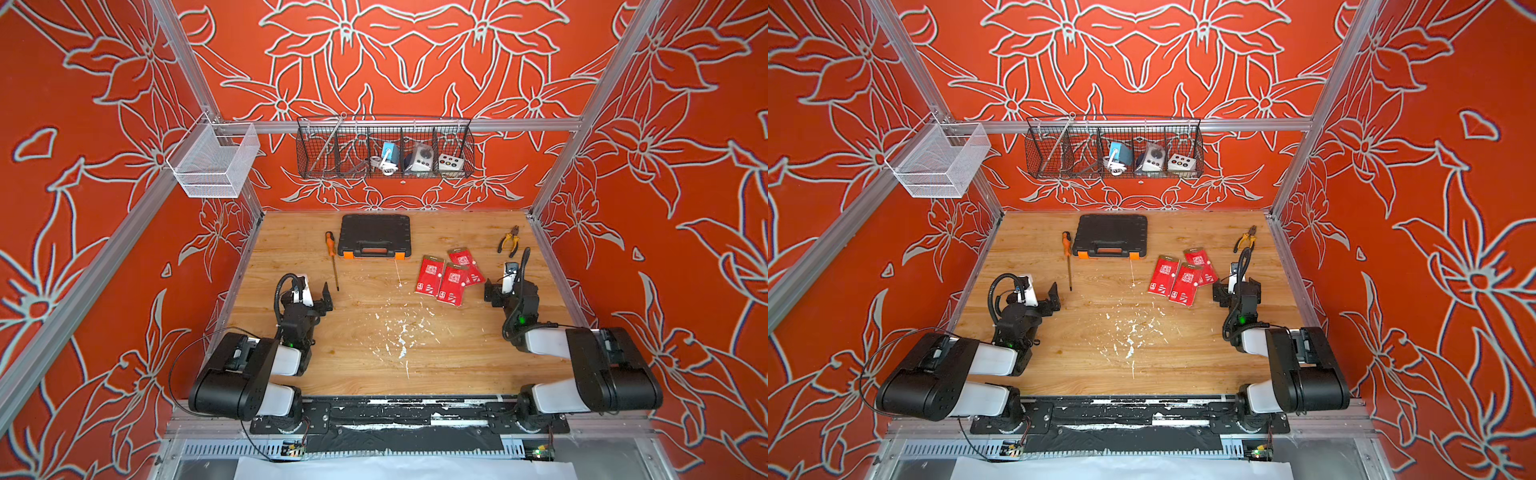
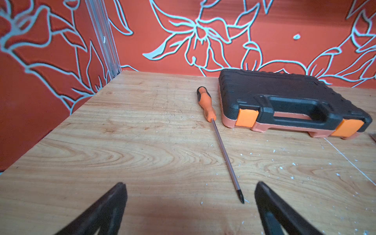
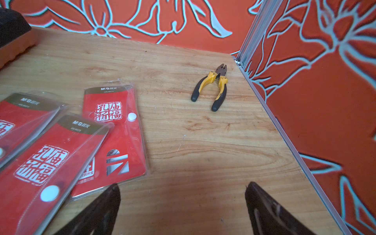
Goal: Open the ruler set and take out the ruler
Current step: Pick up the ruler set bag from the center of the board.
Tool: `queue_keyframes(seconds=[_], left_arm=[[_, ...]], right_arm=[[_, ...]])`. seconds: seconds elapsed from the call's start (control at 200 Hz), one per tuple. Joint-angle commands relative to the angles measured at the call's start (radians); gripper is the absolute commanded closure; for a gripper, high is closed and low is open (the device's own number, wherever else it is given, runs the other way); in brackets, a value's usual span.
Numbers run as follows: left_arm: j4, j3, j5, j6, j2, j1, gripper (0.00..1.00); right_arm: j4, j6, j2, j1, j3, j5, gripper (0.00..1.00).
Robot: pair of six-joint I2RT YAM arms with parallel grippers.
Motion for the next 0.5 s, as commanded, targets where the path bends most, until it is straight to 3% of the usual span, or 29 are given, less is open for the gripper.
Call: queue_keyframes(seconds=[0.0,0.19,0.285,0.495], left_arm=[[0.019,0.016,0.007,0.015,0.006,0.004,0.02],[0.030,0.022,0.003,0.019,-0.001,0.004,0.02],[-0.270,0.138,0.032,0.026,-0.101,0.003,0.02],[-0.443,0.223,0.099,-0.039,-0.290,0.002,0.02]], right_arm=[[-0.003,0.008,0.004,-0.007,0.018,0.003,0.02],[0.008,0.007,-0.001,-0.007,0.010,0.007,0.02],[-0.027,0.028,-0.049,-0.007,0.012,0.052,0.02],[-0.342,0.047,-0.231,-0.006,0.119,0.089,0.02]])
